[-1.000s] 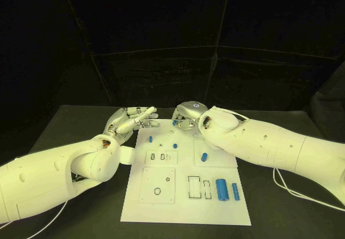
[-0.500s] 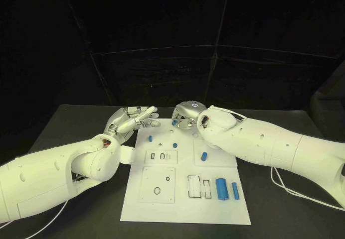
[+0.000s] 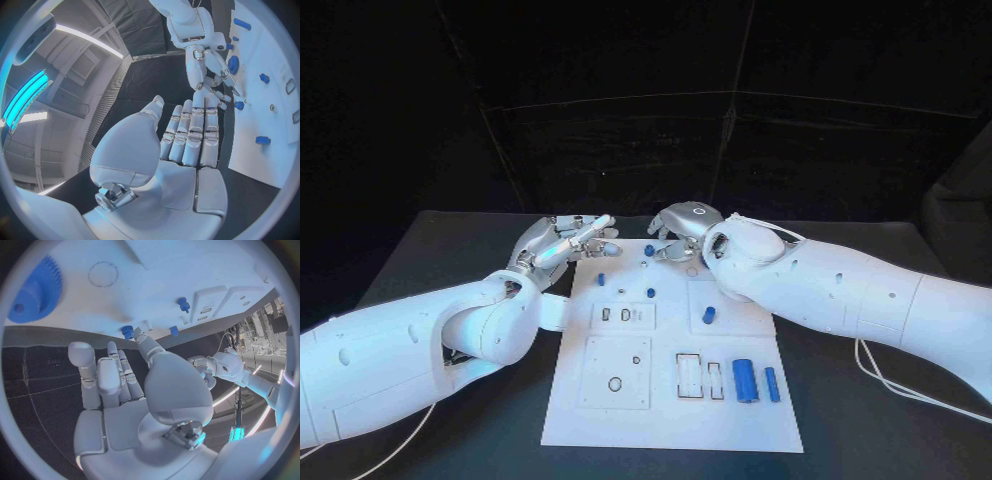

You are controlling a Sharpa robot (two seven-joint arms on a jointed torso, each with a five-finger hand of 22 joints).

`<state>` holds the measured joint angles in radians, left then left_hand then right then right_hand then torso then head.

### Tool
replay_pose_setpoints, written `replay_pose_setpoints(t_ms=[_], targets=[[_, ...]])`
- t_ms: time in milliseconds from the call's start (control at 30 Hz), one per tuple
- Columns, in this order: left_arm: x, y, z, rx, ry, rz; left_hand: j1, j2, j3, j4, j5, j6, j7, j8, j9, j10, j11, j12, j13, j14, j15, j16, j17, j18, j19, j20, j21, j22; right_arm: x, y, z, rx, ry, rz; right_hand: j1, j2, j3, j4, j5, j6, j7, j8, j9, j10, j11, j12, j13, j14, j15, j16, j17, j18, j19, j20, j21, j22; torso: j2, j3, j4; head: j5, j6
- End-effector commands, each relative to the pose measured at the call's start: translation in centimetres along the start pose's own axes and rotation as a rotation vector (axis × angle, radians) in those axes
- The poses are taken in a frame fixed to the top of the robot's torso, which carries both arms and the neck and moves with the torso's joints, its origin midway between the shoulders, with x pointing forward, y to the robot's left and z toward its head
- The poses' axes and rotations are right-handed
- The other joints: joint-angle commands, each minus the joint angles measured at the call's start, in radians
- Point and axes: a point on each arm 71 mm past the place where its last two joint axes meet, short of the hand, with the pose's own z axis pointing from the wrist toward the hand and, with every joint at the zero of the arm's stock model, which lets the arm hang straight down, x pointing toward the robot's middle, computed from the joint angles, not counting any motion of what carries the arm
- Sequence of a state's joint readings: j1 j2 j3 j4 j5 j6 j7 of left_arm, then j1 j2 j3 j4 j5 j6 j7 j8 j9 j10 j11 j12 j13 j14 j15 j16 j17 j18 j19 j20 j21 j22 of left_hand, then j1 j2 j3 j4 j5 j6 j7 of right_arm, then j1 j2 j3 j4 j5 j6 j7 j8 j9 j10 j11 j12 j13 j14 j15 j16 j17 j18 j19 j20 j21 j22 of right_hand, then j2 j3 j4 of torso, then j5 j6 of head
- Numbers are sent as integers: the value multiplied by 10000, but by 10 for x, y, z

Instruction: Assemble the parts on the task board

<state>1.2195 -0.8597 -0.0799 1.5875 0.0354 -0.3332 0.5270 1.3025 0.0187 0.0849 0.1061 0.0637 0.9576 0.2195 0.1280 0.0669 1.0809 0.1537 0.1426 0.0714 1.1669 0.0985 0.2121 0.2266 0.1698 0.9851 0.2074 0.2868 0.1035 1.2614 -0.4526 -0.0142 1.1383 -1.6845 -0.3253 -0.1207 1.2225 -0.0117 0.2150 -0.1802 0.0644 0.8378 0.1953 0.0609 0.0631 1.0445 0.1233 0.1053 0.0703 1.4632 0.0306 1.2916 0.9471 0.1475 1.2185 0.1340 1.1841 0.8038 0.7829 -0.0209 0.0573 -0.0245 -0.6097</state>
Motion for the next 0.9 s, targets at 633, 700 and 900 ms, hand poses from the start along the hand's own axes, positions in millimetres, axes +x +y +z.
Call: replay_pose_setpoints(t_ms=[633,700,900], targets=[[-3,-2,-2,-23,215,-66,-4,83,9,-67,-38,-35,27,-24,-9,-52,58,-73,-18,-14,56,-72,20,135,19,78,-55,-15,-16,-84,-71,2880,1080,2656,44,-618,-2384,2871,1642,450,-399,261,73,1975,-514,8182,7396,522,-433,1614,2922,-564,1490,-409,1664,2779,-83,88,-305,-42,99],[-3,-1,-1,-48,239,-80,-11,85,10,-74,-39,-48,34,-30,-10,-69,65,-83,-22,-19,61,-86,29,135,18,80,-63,-22,-14,-88,-73,3024,1278,2675,214,-521,-2485,3067,1675,435,-357,304,72,1954,-514,8690,8005,528,-393,1654,2999,-561,1506,-408,1722,2874,-75,81,-286,-74,89],[-4,0,0,-91,239,-78,-19,87,10,-81,-40,-63,41,-38,-11,-90,73,-95,-26,-26,66,-100,38,133,15,84,-73,-29,-10,-92,-71,3164,1771,2505,537,-503,-2658,3228,1689,365,-310,346,63,2257,-497,9737,9226,590,-371,1821,3392,-610,1585,-366,1866,3129,-70,72,-267,-69,54]])
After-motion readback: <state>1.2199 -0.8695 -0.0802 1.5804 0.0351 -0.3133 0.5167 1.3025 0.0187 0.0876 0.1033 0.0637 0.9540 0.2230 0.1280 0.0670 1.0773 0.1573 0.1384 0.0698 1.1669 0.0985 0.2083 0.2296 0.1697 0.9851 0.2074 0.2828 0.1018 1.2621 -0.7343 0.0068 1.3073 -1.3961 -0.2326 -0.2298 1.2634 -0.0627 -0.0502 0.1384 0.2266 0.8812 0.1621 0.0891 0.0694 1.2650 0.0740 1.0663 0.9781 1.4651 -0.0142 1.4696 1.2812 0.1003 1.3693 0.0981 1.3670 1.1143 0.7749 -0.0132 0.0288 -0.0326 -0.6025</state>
